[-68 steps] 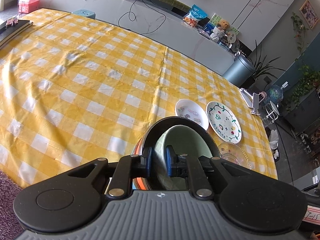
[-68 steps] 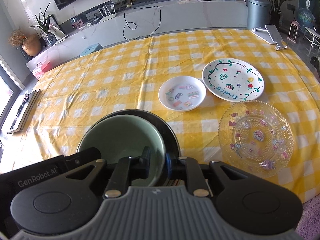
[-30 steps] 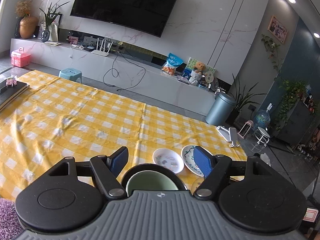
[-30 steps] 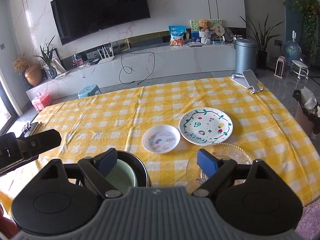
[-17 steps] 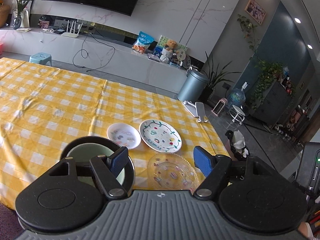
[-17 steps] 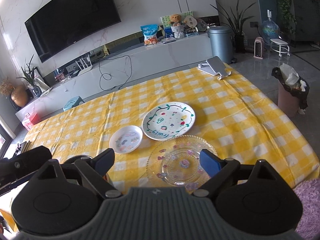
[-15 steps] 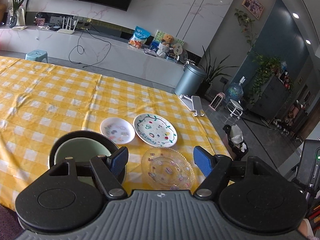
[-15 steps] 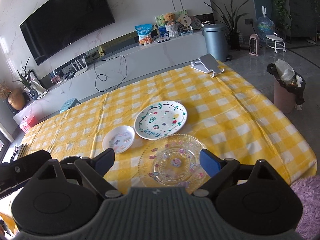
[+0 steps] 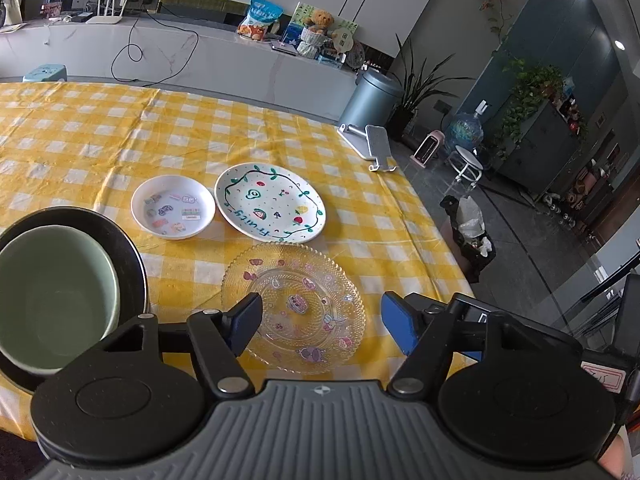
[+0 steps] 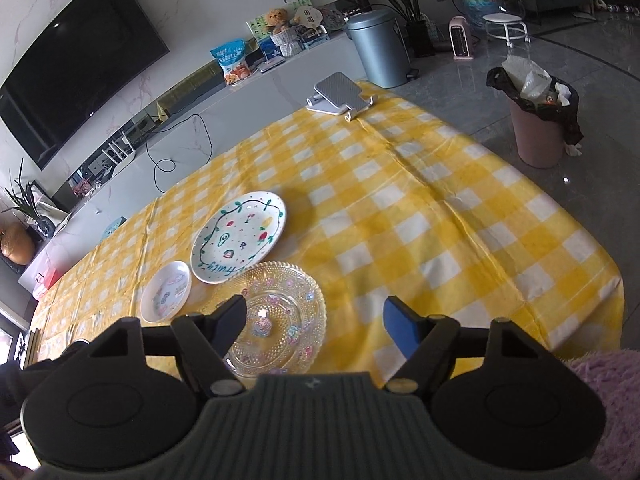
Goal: Organize plates and bowls
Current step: 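Move the open left tool to the clear patterned glass plate, then close the left tool on the rim of the glass plate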
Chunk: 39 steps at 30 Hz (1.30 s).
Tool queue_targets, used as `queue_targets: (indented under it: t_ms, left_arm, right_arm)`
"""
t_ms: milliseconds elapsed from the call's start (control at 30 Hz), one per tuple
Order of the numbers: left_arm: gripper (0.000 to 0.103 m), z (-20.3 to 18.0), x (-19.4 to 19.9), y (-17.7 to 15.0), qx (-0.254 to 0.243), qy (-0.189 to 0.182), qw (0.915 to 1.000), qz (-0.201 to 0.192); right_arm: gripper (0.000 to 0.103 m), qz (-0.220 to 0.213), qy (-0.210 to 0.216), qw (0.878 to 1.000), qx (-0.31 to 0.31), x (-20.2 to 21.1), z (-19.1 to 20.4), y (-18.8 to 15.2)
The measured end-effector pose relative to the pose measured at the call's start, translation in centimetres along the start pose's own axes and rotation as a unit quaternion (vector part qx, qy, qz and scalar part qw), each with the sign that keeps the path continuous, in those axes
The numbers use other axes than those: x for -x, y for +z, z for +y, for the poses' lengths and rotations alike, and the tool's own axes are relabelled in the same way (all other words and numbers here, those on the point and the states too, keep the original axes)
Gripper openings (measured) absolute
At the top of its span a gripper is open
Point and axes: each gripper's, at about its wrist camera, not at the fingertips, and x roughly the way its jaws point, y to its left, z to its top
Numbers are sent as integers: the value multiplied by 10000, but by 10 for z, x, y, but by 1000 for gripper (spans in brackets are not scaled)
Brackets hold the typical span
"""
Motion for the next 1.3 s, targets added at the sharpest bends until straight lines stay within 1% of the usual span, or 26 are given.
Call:
queue_targets:
  t_ms: [33,100,133,200,267,333,400,467,533,633,733,800,1033,1167,1300]
  left_arm:
    - [79,1,-5,0,13,38,10000,43]
    - [74,3,-15,0,62,141,9998,138]
    - [71,4,-21,-1,79,200,9996,200]
    - [67,6,-30,-2,78,285,9991,294]
    - [60,7,-39,-5,57,404,9985,356]
    - [56,9,-47,-7,75,528,9978,385]
    - [52,13,-54,-7,144,649,9970,400]
    - [45,17,-61,-7,212,773,9960,394]
    - [43,20,-66,-6,230,869,9953,352]
    - [41,22,-73,-6,255,933,9949,295]
    - [41,19,-78,-7,128,1036,9943,200]
    - [41,18,-82,-9,39,1093,9938,177]
    - [39,18,-88,-11,-115,1056,9943,-6]
    - [40,14,-87,-13,-348,1229,9914,-265]
    - [40,8,-89,-12,-548,1405,9883,-222]
  right_arm:
    - [68,46,36,10000,-37,-4,-2,1]
    - [64,132,110,9998,-54,-13,-5,0]
    - [61,178,127,9997,-49,-18,-5,0]
    - [51,300,155,9994,-56,-28,-6,-1]
    - [45,425,216,9988,-118,-37,-8,-1]
    - [43,516,291,9981,-186,-45,-10,-1]
    - [38,582,300,9976,-214,-52,-11,-1]
    - [35,646,289,9971,-269,-58,-13,-1]
    - [32,731,293,9961,-390,-64,-17,-1]
    - [32,780,297,9952,-508,-71,-22,0]
    - [32,787,301,9953,-476,-75,-21,0]
    - [29,800,327,9952,-462,-78,-21,0]
    - [24,784,395,9951,-459,-83,-21,0]
    - [24,764,394,9952,-459,-84,-20,0]
    - [23,753,394,9955,-415,-85,-18,0]
